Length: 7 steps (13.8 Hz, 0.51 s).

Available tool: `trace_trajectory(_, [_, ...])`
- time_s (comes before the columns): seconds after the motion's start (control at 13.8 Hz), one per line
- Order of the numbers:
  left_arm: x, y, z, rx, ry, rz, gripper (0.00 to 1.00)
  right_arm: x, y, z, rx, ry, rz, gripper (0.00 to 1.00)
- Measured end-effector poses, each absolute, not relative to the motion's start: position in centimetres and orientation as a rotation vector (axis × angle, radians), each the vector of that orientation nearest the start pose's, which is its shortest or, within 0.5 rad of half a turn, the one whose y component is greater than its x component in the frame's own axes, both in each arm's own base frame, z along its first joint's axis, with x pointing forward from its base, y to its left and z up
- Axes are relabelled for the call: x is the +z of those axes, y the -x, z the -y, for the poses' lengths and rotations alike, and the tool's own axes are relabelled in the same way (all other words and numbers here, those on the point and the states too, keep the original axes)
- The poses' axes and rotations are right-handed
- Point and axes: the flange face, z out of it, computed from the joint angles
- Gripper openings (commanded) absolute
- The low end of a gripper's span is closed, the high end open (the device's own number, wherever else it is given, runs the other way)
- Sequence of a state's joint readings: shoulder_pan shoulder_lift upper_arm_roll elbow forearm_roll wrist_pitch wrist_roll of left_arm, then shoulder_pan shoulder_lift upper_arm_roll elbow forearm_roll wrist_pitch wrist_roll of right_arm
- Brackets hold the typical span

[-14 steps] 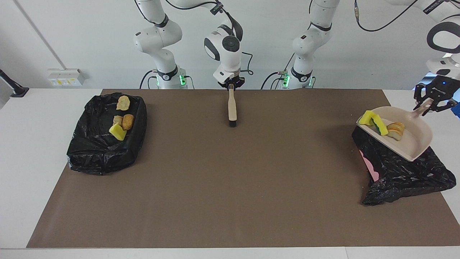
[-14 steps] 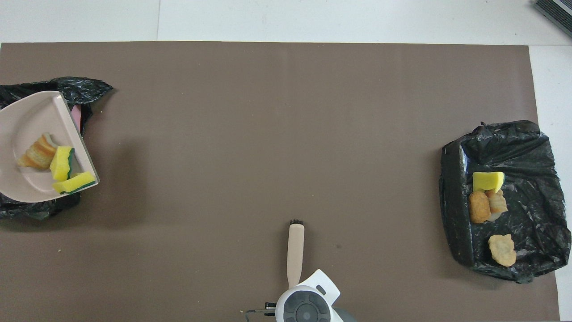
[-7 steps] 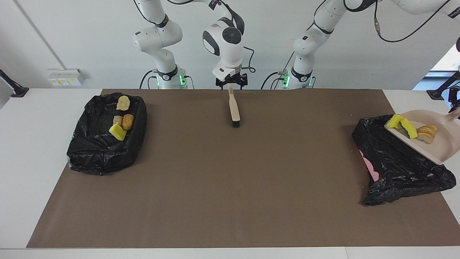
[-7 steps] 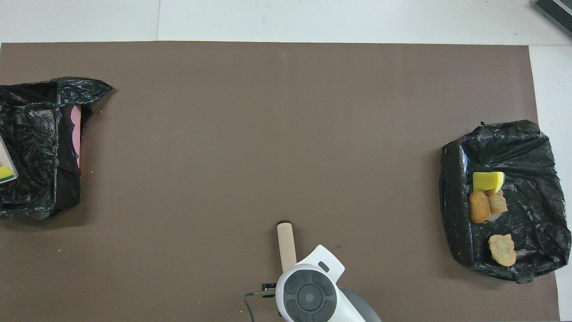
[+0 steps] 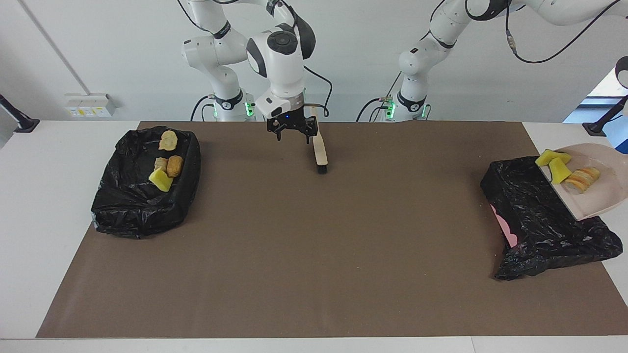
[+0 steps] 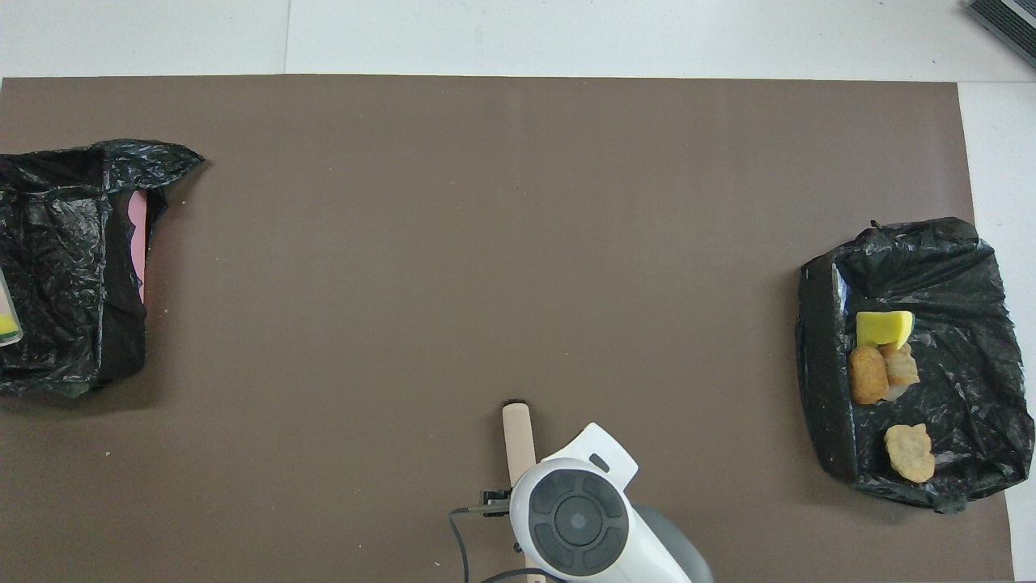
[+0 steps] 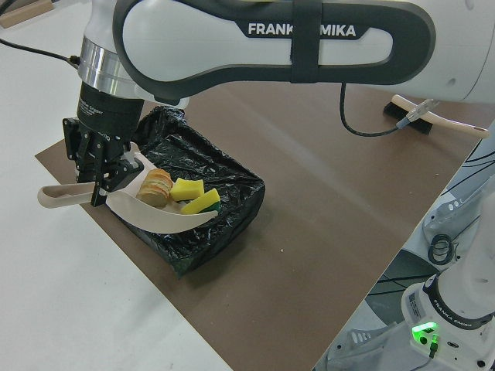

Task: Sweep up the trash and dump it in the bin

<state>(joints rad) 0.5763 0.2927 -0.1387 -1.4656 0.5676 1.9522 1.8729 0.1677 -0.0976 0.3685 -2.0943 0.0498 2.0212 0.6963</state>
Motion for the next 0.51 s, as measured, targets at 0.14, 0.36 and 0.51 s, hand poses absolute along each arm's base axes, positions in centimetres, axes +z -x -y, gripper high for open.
trace_trajectory(0.14, [54.7,-59.5,-31.6,0.632,1.815,-1.922,0.00,48.3,-47.8,-24.4,-0.068,3.114,-0.286,1.00])
trace_trajectory(0.36, [55.0,-60.0,-31.0,0.714,1.745,-1.900,0.00,51.8,-51.9,-16.9,-0.134,3.106,-0.319,1.00])
trace_trajectory(0.51, [55.4,-59.9,-31.3,0.742,1.739,-1.860,0.00,54.2,-53.5,-10.6,-0.130,3.123,-0.294,1.00])
